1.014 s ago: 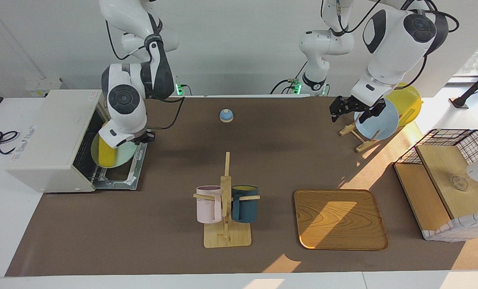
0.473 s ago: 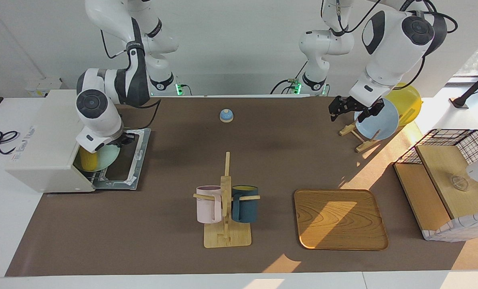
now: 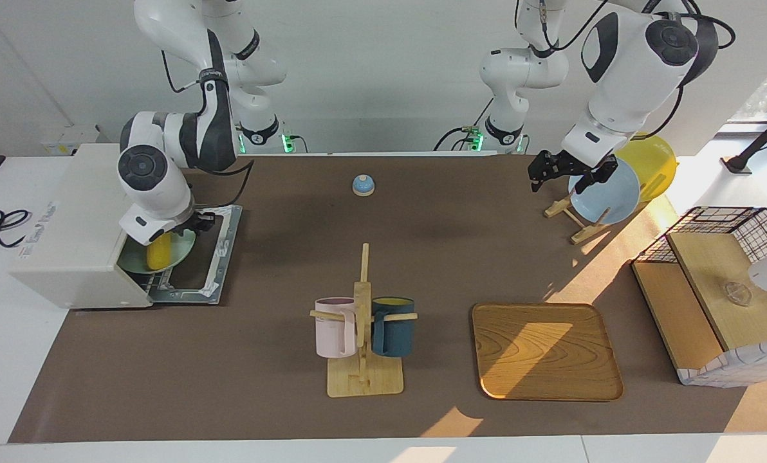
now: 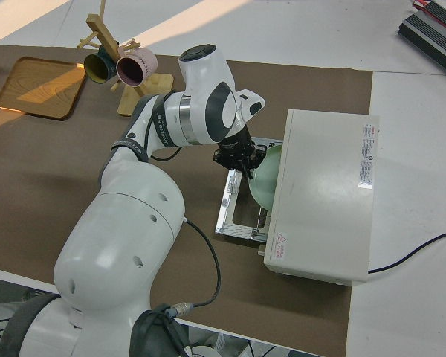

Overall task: Put corn in oven
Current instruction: 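Push the oven door up closed with the right gripper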

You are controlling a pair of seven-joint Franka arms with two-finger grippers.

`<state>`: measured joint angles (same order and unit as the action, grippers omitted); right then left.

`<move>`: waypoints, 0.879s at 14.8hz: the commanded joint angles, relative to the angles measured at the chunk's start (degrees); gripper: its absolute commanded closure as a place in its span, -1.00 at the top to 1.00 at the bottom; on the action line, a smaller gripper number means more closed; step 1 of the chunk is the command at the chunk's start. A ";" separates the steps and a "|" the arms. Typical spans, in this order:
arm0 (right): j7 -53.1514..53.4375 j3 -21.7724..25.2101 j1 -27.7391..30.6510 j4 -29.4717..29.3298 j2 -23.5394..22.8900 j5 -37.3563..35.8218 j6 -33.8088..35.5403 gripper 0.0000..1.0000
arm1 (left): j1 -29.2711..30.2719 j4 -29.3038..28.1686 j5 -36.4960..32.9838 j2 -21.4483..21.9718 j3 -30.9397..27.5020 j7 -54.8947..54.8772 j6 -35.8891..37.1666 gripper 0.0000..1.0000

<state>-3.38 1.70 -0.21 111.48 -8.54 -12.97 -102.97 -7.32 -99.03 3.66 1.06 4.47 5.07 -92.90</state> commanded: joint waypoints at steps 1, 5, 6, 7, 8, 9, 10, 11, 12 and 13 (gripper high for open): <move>-0.49 -1.00 0.21 1.12 1.42 -0.48 -1.36 -0.23 | -0.76 -1.96 0.56 1.76 -0.60 -0.32 -0.61 1.00; 5.91 -1.17 -3.31 -1.62 0.28 6.61 -1.79 -1.00 | -0.50 -1.44 0.56 1.67 -0.60 -0.32 -0.70 1.00; 7.67 -1.17 -3.57 0.04 0.54 9.42 -5.45 -1.00 | -0.07 -1.35 0.56 1.75 -0.60 -0.50 -0.62 1.00; 8.56 -1.17 -4.71 3.36 1.24 10.06 -8.97 -1.00 | 0.37 -1.34 0.56 1.75 -0.60 -0.50 -0.61 1.00; 9.00 -1.17 -5.15 6.96 2.29 10.15 -12.75 -1.00 | 0.81 -1.34 0.56 1.84 -0.60 -0.50 -0.61 1.00; 9.36 -1.17 -5.07 10.39 2.99 10.24 -16.09 -1.00 | 1.25 -1.34 0.56 1.84 -0.60 -0.50 -0.61 1.00; 9.36 -1.17 -4.89 12.43 3.52 10.24 -18.21 -1.00 | 1.60 -1.34 0.56 1.76 -0.60 -0.50 -0.61 1.00; 9.36 -1.17 -4.46 13.49 3.44 10.33 -19.28 -1.00 | 1.70 -1.34 0.56 1.84 -0.60 -0.50 -0.61 1.00; 9.36 -1.17 -4.28 14.02 3.01 10.42 -19.81 -1.00 | 1.70 -1.34 0.56 1.76 -0.69 -0.50 -0.61 1.00; 9.36 -1.17 -4.02 14.46 2.65 10.42 -20.60 -1.00 | 1.70 -1.34 0.56 1.84 -0.60 -0.50 -0.61 1.00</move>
<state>5.75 0.79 -5.33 122.63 -7.99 -3.58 -121.35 -6.21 -99.02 3.66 1.40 3.65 5.07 -92.97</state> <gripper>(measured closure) 0.991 0.000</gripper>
